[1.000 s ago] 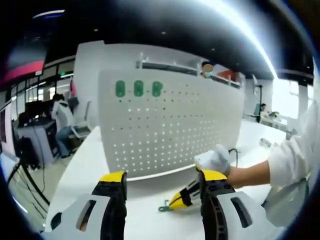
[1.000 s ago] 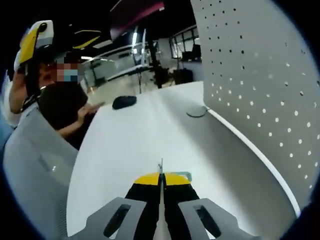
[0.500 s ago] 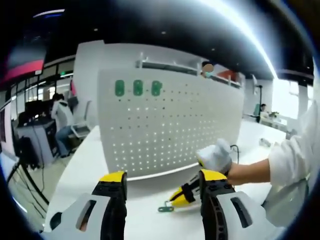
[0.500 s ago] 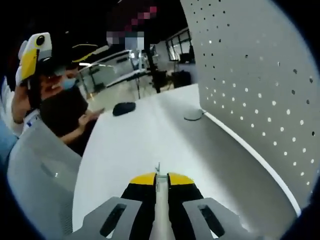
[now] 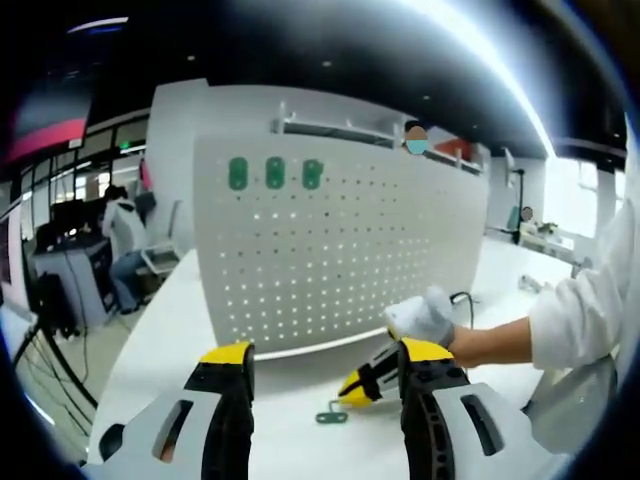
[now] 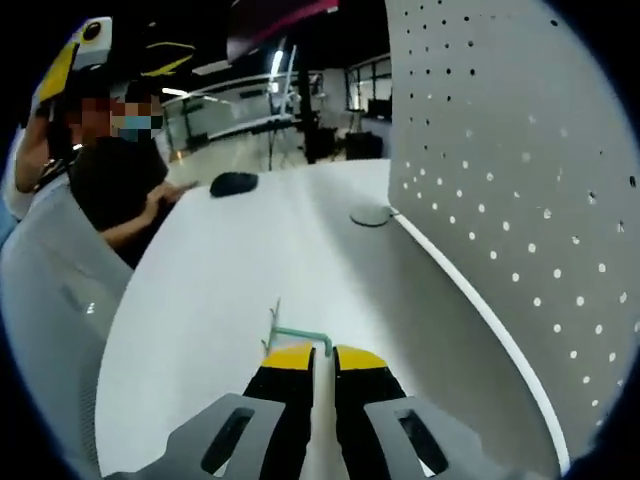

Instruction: Insert the hook assembly into the mounting plate slot until the hook locks in place.

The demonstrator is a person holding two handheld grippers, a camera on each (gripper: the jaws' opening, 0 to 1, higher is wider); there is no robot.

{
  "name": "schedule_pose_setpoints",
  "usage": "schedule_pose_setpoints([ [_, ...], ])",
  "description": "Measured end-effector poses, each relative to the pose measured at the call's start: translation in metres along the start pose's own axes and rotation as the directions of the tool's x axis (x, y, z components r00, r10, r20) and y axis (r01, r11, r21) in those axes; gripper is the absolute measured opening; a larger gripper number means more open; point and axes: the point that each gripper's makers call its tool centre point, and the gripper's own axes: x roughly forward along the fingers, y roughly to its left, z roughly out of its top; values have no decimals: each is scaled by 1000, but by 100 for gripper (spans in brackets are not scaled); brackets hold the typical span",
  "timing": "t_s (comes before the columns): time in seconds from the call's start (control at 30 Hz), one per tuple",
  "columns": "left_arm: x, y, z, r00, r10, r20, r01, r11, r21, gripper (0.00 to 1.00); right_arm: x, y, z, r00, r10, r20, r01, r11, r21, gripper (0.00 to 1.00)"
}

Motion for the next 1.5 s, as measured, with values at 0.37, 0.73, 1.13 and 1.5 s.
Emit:
schedule_pose_setpoints([
  [0.37,0,2,-2,1000,4,-6,-4,1000,-2,59,4,-3,-3,1000,-4,-20,3,1000,-25,3],
  [0.73,-1,3,-2,1000,6,-8,-6,1000,0,59,4,0,-1,1000,0,-17,-1,1000,-29,1],
  [1.13,0,0,-5,1000,-4,-14,4,1000,1,58,-3,1,9,1000,-24,7,24,996,-83,0],
  [1.5,-2,-2,-2,1000,-7,-5,8,1000,4,57,-12,14,20,998,-59,10,60,968,-246,0],
])
